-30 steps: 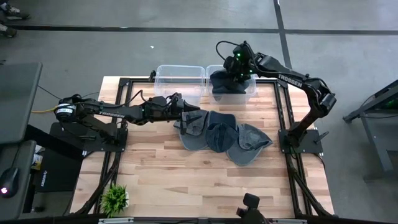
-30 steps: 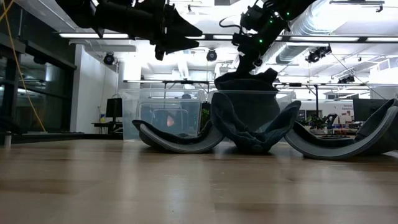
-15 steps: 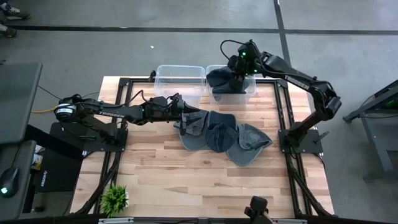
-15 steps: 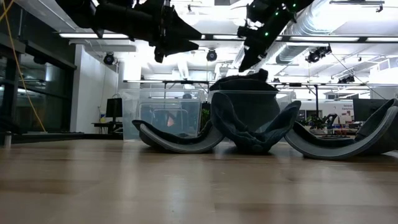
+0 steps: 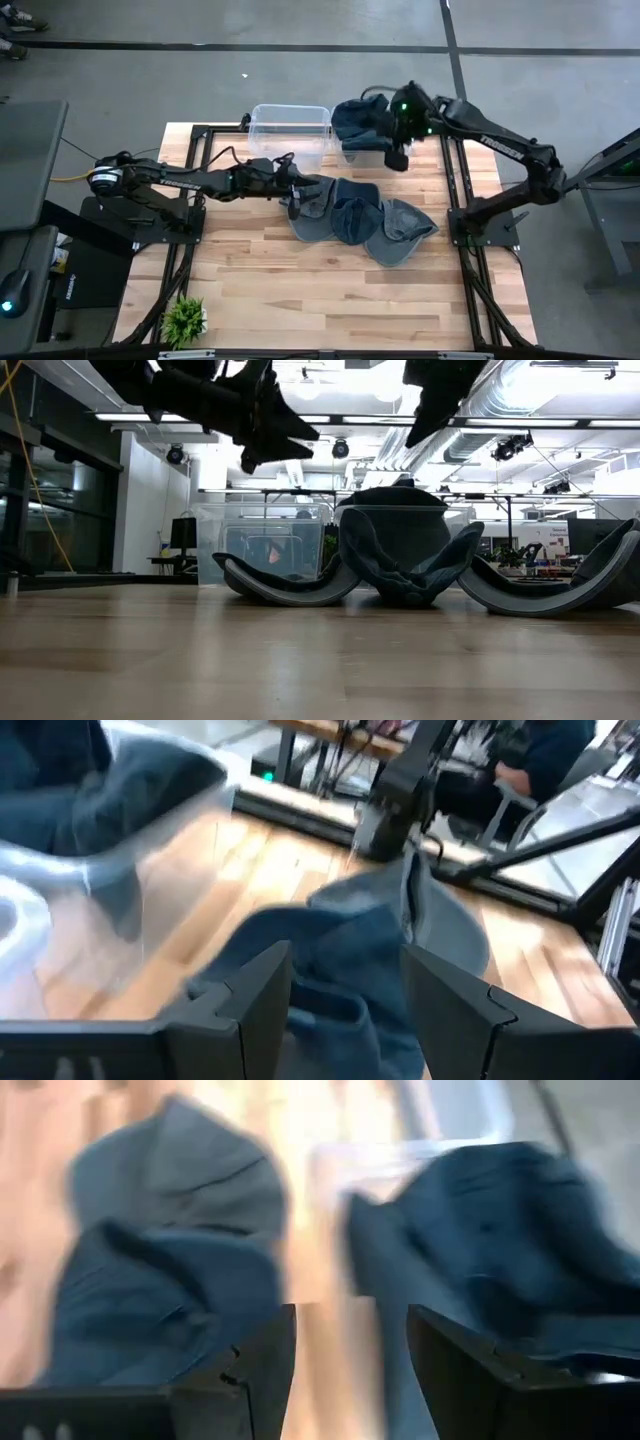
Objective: Pick & Place hat
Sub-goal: Put the blue cap into the right transparent bin
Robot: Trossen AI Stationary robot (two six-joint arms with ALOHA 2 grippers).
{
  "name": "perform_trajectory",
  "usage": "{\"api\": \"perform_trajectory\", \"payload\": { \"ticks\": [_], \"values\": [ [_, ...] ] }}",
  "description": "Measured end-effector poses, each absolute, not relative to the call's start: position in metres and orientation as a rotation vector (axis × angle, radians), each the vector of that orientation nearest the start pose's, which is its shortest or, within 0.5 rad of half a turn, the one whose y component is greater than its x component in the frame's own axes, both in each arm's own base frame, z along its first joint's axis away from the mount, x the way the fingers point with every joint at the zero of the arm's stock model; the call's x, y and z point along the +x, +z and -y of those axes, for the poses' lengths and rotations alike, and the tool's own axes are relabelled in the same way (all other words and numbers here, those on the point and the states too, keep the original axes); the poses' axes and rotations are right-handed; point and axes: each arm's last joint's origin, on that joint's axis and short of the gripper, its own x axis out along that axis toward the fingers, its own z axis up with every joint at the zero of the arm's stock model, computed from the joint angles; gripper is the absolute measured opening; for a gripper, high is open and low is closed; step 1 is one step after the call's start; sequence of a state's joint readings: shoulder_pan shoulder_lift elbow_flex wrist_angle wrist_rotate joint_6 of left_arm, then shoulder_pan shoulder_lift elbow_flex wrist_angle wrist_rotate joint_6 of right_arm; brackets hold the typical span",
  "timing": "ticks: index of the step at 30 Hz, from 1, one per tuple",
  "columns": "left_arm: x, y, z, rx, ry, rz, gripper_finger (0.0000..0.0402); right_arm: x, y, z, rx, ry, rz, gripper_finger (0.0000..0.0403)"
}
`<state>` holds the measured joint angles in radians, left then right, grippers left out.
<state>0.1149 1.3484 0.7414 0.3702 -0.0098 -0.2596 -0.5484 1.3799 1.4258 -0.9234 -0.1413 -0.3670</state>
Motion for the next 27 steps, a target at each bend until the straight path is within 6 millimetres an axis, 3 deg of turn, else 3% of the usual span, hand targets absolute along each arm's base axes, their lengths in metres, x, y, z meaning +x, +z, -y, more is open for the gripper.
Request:
{"api": "perform_trajectory", "payload": {
  "ticks": [7,14,21,27],
  "values": [
    [0.302,0.225,-0.029,-0.374,0.140,-0.295,0.0185,0.252,0.346,0.094,-0.121,-0.160,-0.986,0.0181],
    [0.314,0.198,-0.030,-0.469,0.183,-0.386,0.0185,0.254,0.299,0.068,-0.187,-0.226,-1.141,0.0181],
    [0.326,0.194,-0.029,-0.533,0.195,-0.430,0.0185,0.251,0.254,0.046,-0.302,-0.314,-1.170,0.0178],
    [0.336,0.200,-0.016,-0.548,0.235,-0.496,0.0185,0.238,0.243,0.029,-0.323,-0.407,-1.117,0.0177]
  ]
}}
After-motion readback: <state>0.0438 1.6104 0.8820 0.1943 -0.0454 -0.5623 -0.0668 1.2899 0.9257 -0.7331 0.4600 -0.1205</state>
